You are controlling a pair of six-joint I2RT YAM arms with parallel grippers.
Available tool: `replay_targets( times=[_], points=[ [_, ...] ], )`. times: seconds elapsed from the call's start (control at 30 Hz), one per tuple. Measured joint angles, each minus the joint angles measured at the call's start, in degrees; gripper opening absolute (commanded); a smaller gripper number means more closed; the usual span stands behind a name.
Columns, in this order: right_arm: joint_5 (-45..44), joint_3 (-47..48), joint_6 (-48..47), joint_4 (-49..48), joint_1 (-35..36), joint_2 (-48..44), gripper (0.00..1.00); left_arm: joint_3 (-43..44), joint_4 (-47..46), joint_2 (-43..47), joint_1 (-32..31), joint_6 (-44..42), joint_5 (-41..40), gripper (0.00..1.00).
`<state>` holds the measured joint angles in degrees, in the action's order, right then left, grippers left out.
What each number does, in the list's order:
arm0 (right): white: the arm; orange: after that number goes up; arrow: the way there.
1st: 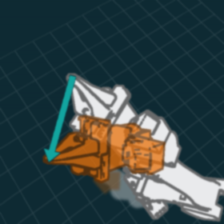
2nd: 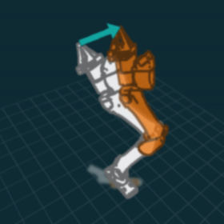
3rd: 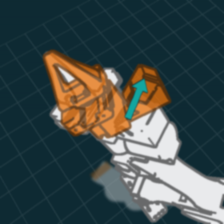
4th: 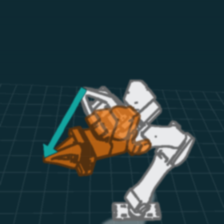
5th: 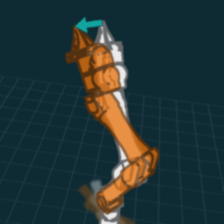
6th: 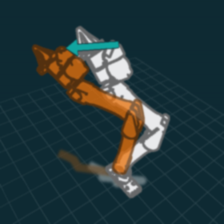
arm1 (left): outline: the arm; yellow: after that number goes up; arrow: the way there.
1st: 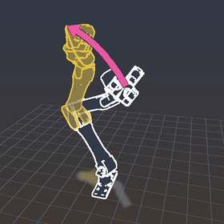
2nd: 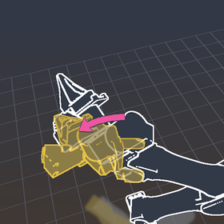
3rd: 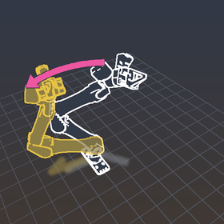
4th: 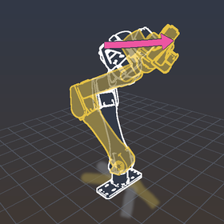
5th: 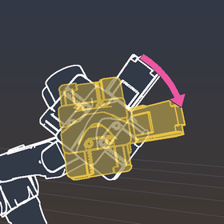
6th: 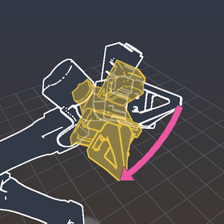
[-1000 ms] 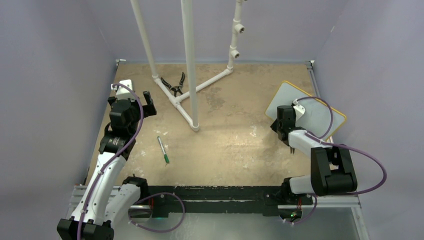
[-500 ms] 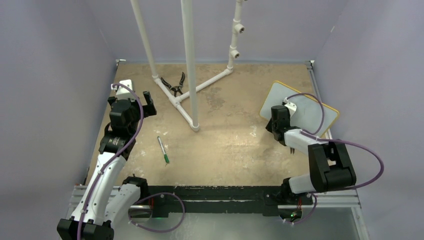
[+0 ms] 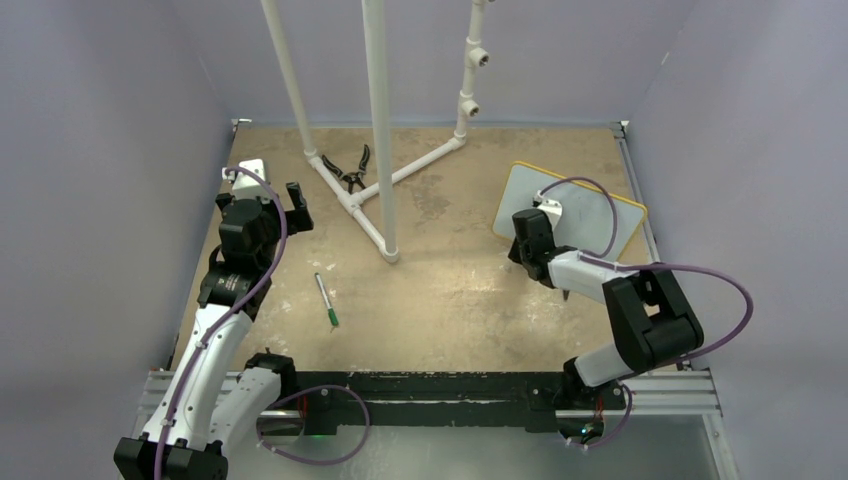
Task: Write a sentence on the whiteboard
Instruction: Move the whiteboard stand to the center of the board.
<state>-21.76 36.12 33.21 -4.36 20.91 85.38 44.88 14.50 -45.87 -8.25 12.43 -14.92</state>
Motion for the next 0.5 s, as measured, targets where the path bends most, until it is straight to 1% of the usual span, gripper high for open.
replay_targets(
  times=[0.5],
  points=[
    [-0.9,1.6,0.0,-1.2,8.3,2.5,0.00,0.0,0.0,0.0,0.0,0.0,0.0,0.99]
  ],
)
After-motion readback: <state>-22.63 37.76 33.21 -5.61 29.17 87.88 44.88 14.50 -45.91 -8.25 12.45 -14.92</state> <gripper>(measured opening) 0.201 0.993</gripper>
